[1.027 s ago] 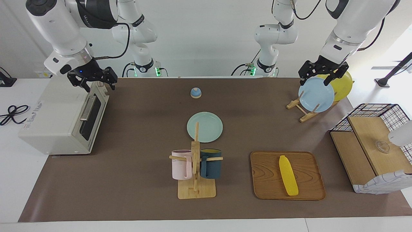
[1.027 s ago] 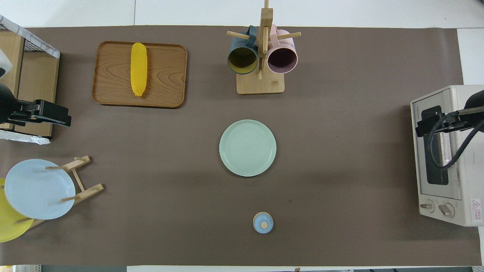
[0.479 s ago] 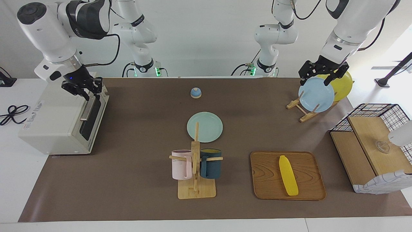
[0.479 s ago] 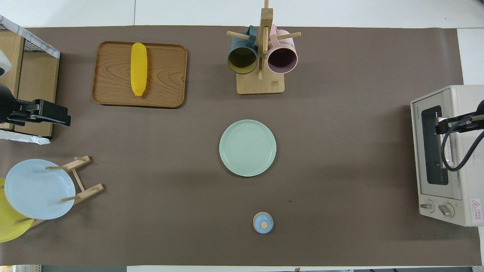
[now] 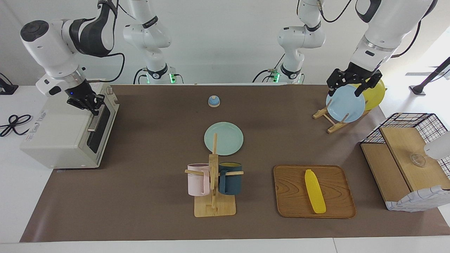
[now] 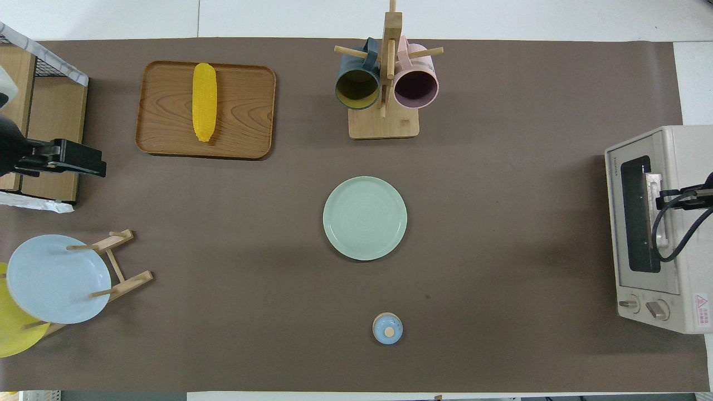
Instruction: Put corn in oven
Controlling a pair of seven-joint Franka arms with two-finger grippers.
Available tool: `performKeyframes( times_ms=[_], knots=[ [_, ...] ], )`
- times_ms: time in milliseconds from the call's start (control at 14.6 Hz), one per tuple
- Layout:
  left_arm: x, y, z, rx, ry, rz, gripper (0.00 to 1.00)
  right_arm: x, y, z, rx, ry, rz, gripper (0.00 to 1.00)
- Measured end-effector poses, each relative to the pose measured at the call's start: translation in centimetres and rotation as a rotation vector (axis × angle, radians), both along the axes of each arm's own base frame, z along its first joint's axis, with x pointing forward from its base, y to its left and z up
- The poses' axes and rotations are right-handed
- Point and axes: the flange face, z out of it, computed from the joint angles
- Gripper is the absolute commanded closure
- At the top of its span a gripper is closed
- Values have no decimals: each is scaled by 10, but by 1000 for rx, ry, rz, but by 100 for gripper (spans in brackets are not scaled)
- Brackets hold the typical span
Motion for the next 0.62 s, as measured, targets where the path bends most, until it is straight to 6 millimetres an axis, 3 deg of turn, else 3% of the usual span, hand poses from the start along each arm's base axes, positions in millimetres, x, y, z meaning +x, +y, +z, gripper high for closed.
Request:
performKeyframes(
  times_ms=[137,479,616],
  knots=[
    [24,-4,-30,-7,-5,1,0,-1,-4,-5,2,7,-12,100],
    [113,-24,-161,-6,29,-14,0,2,-16,-22,5,9,-34,100],
    [150,-36,-202,-13,29,-33,0,1,-15,-22,6,8,-34,100]
  ],
)
